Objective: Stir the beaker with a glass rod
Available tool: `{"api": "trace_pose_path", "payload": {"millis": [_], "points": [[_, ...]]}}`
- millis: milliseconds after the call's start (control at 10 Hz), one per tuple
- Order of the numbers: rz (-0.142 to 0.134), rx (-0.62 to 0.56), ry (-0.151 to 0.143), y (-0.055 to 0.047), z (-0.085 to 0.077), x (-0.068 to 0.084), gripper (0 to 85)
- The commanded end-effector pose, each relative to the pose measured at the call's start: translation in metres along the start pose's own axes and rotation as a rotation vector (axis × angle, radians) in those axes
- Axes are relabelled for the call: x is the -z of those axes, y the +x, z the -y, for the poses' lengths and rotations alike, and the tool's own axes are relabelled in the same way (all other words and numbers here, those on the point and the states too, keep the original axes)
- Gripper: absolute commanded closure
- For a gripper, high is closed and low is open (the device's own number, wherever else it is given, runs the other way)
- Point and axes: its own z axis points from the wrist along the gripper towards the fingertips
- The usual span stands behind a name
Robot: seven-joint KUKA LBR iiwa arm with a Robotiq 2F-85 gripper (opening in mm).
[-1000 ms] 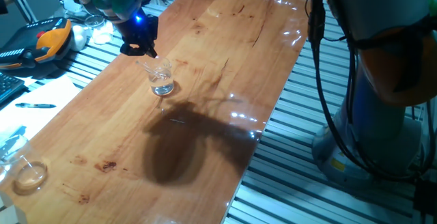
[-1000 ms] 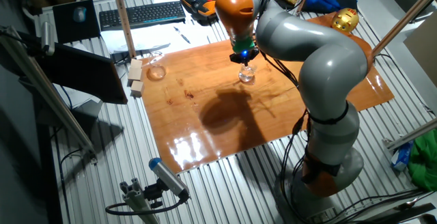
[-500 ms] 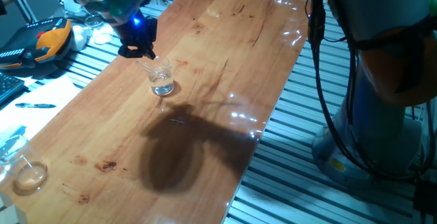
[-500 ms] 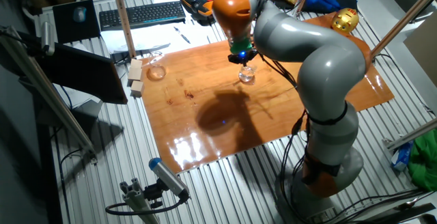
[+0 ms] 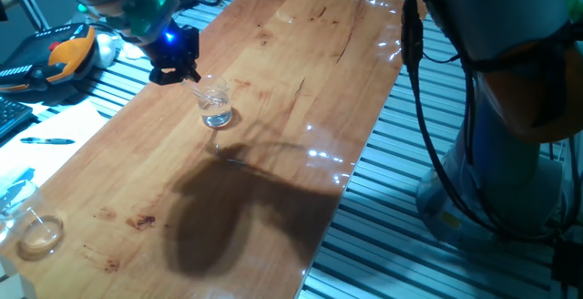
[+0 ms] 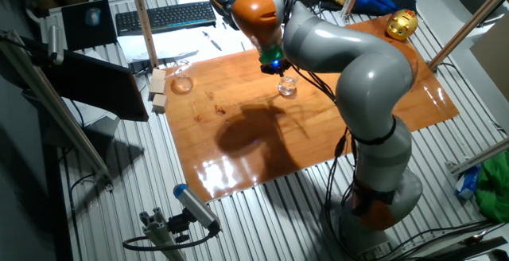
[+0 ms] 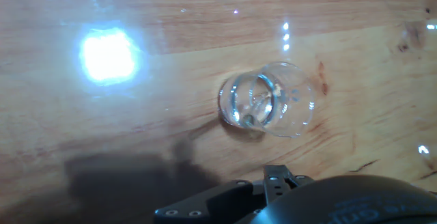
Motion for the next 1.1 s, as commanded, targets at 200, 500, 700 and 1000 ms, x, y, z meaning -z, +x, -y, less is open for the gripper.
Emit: {"api": "trace_pose_path", "payload": {"millis": [200,500,700,1000], "points": [[0.004,0.031,0.013,-0.005,-0.002,-0.001,68.0],[0.024,0.010,0.008,-0.005,-0.003,-0.002,34.0],[0.031,-0.002,0.013,-0.007,-0.005,-0.004,34.0],[0.027,0.002,0.009,-0.011,-0.007,-0.010,34.0]]}}
